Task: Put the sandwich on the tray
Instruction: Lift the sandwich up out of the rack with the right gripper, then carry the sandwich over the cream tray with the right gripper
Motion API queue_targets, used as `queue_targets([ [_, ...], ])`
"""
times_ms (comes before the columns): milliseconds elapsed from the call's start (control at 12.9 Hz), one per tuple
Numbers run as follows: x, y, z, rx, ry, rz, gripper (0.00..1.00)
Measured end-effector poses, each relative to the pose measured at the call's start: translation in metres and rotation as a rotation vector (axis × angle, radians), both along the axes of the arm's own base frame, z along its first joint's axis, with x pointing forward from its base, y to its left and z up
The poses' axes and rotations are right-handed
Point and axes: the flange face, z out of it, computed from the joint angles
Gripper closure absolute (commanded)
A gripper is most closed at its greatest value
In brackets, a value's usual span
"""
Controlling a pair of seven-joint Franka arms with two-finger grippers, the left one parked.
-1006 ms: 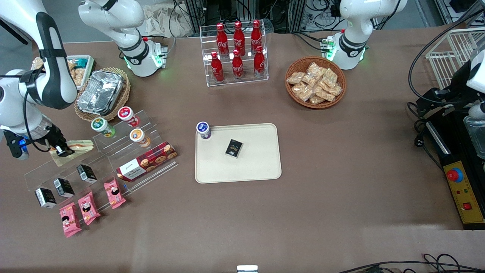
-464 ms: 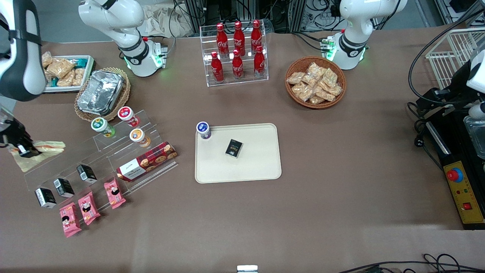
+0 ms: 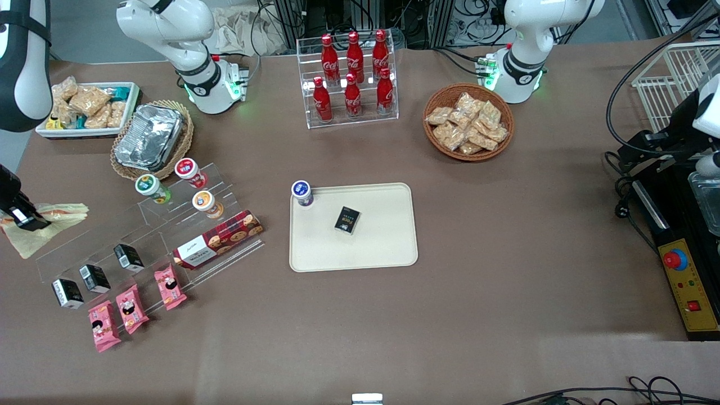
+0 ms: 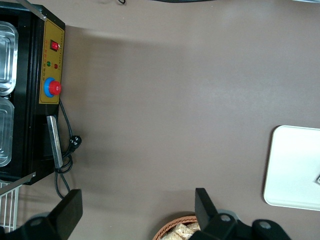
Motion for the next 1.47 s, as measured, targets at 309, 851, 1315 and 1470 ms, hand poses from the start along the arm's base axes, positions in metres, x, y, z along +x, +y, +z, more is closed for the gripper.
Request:
queue_targets([
  [309,0.001,0.034,0.0,-0.02,0.073,0.233,1.0],
  [851,0.002,0.119,-0.003,0.011,0.133,0.503,1.0],
  [1315,0.001,0.184,0.034,-0.009,0.104,0.855,1.0],
  [1470,-0.001,0.207,0.043,-0.032,0.096,1.005,1.0],
])
